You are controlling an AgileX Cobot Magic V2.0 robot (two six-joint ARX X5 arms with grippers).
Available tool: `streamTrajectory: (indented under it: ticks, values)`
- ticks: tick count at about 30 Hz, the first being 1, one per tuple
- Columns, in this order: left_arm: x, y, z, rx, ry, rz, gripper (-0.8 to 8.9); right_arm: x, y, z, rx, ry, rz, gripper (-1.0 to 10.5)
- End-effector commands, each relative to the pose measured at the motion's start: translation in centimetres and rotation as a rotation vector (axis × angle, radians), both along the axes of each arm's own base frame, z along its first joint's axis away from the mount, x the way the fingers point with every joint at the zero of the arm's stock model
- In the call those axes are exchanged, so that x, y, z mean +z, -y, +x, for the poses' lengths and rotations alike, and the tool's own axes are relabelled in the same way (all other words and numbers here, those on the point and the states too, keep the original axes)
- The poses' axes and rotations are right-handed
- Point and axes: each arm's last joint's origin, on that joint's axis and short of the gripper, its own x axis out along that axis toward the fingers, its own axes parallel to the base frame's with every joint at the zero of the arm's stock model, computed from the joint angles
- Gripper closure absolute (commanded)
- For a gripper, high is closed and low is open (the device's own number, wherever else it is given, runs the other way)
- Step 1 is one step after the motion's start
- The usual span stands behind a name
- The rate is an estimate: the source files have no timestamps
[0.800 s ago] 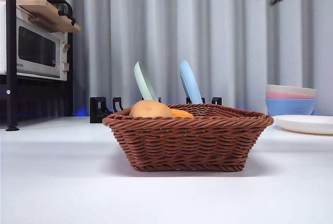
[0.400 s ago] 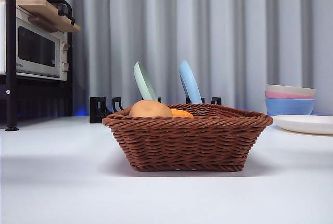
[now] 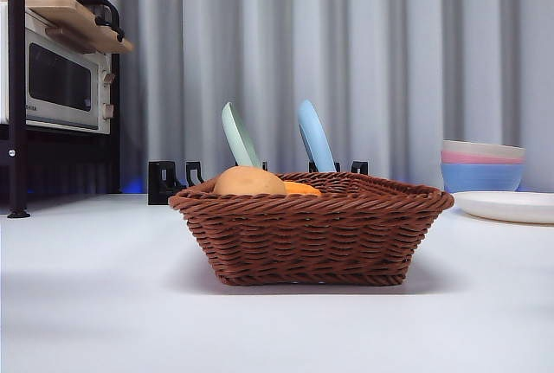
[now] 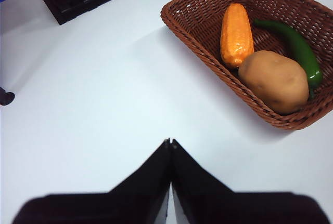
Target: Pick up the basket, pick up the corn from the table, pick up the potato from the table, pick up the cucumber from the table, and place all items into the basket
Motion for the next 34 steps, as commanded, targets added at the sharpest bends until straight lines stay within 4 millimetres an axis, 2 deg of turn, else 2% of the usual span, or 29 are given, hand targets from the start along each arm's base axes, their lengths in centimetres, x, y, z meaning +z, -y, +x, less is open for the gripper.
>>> streamTrajectory:
  ticks: [1,7,11,16,19,23,29,34]
  values:
    - [0.0,0.0,0.0,0.005,-0.001,-0.015,8.17,0.0,0.0,0.0,-0.010,-0.003,0.010,9.5]
    - [0.1,0.0,-0.1,-0.001,0.002,-0.021,8.17,0.0,0.0,0.0,-0.006,-0.004,0.012,9.5]
    - [0.5,-1.0,-0.7,0.018,0.040,-0.043,8.17,0.0,0.0,0.0,-0.008,-0.004,0.011,9.5]
    - [0.5,-2.4,-0.5,0.110,0.192,-0.206,8.17,0.0,0.0,0.0,-0.007,-0.005,0.011,9.5]
    - [-1.0,-3.2,-0.1,0.156,0.304,-0.285,8.17,0.0,0.0,0.0,-0.007,-0.005,0.011,9.5]
    - [-4.3,-4.2,0.3,0.204,0.390,-0.323,8.17,0.0,0.0,0.0,-0.006,-0.005,0.011,9.5]
    - [-9.4,-5.4,0.4,0.279,0.371,-0.309,8.17,0.0,0.0,0.0,-0.007,-0.005,0.011,9.5]
    - [-12.2,-6.2,0.2,0.332,0.368,-0.302,8.17,0.0,0.0,0.0,-0.007,-0.005,0.011,9.5]
